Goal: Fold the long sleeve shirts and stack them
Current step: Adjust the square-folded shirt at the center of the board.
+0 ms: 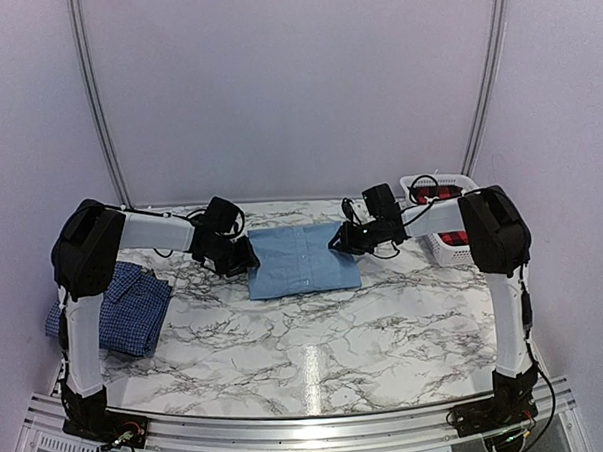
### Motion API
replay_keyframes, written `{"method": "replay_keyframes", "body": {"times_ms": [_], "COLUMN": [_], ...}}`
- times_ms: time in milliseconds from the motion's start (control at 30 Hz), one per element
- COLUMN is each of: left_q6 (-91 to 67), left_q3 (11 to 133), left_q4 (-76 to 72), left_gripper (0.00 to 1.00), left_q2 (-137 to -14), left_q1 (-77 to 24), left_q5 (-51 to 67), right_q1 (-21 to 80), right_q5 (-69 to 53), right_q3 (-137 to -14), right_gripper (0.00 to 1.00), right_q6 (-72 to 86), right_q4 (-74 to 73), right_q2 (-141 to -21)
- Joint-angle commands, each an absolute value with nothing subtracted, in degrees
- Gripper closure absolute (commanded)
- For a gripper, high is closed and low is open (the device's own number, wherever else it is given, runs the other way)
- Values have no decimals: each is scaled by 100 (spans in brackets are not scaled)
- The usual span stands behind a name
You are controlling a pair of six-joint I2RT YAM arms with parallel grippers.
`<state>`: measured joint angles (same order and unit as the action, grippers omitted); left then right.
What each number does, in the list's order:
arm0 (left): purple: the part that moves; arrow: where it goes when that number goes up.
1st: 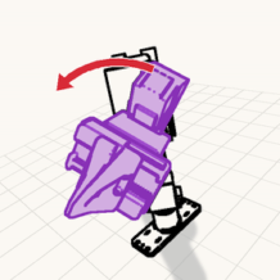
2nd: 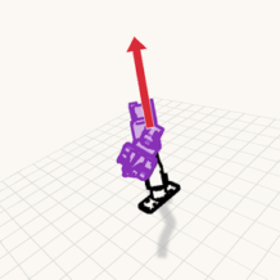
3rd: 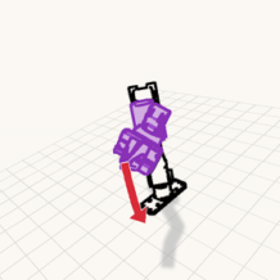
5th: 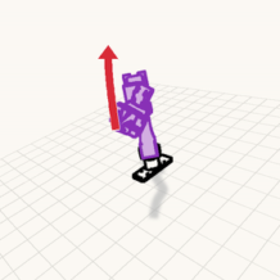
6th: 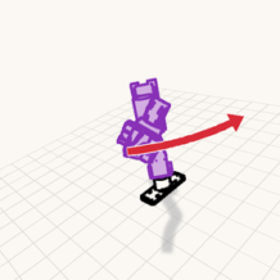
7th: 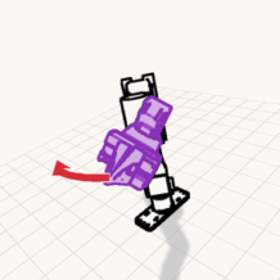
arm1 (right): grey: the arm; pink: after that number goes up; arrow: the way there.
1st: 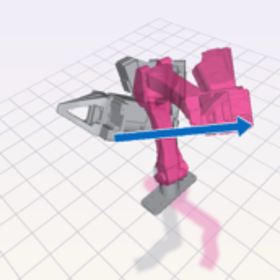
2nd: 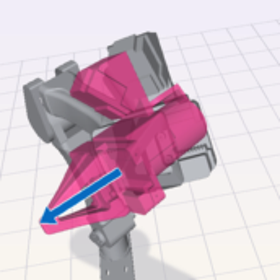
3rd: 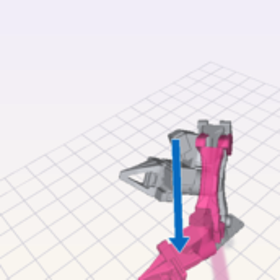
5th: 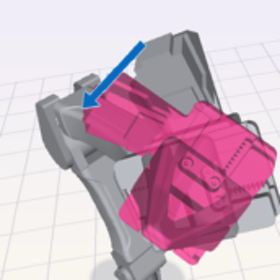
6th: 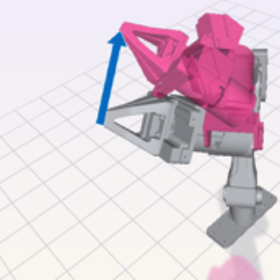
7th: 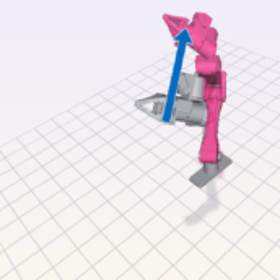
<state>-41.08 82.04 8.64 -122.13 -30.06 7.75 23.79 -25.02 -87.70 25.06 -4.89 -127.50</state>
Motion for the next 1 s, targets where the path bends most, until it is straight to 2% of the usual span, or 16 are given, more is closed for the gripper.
{"method": "replay_keyframes", "body": {"times_ms": [0,400,567,800,967], "left_q6": [-3955,-3992,-4139,-4165,-4028], "left_q3": [8311,8971,9026,9166,9092], "left_q4": [1650,2255,2303,2173,2119], "left_gripper": [57,58,71,99,100], "left_q2": [-12445,-13069,-13183,-13044,-12675], "left_q1": [-3049,-3384,-3427,-3420,-3387], "left_q5": [251,-349,-369,-89,-53], "right_q1": [2338,2336,2342,2344,2367], "right_q5": [-2465,-2462,-2461,-2186,-1782], "right_q3": [-8702,-8638,-8495,-8333,-8168], "right_gripper": [74,74,74,74,73], "right_q6": [2472,2316,2278,2193,2162], "right_q4": [-483,-555,-513,-593,-704], "right_q2": [-12666,-12309,-12135,-11993,-11898]}}
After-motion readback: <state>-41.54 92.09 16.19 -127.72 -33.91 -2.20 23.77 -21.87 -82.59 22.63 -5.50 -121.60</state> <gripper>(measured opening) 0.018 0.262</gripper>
